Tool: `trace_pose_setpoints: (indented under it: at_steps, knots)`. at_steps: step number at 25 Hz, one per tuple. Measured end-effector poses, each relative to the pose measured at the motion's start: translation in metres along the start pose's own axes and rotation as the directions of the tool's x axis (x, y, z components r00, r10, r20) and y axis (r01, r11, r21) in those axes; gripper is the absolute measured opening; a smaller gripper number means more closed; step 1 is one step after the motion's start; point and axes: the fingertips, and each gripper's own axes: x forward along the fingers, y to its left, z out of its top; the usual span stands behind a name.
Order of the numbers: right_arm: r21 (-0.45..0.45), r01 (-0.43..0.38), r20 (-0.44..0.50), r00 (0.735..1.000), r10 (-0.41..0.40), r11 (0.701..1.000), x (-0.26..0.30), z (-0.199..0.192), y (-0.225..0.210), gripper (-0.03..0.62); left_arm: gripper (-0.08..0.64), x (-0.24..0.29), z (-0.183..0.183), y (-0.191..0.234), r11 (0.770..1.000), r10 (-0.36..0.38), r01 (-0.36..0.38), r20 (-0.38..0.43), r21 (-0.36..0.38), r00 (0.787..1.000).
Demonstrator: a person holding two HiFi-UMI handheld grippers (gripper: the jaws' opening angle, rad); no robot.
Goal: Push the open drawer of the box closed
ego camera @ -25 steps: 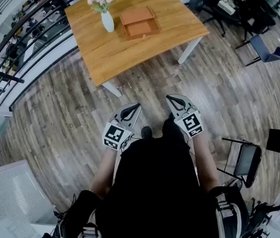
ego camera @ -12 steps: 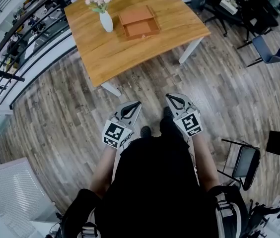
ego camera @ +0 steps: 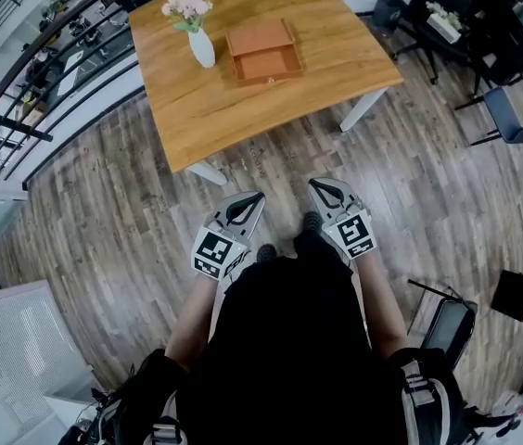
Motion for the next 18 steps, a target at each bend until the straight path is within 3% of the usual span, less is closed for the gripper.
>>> trace_pose_setpoints:
  at_steps: [9, 18]
  knots:
    - [-0.049, -0.125, -0.009, 0.992, 0.125, 0.991, 0.012, -0.014, -0.073, 0.016, 0.023, 0.080, 0.040, 0.010, 0.996, 0.094, -0.094, 0.009, -0.008, 0.995]
    - [-0.067, -0.242, -0.023, 0.970, 0.241, 0.968, 0.013, -0.036, -0.137, 0.016, 0.023, 0.137, 0.058, 0.016, 0.976, 0.217, -0.217, -0.009, -0.029, 0.976]
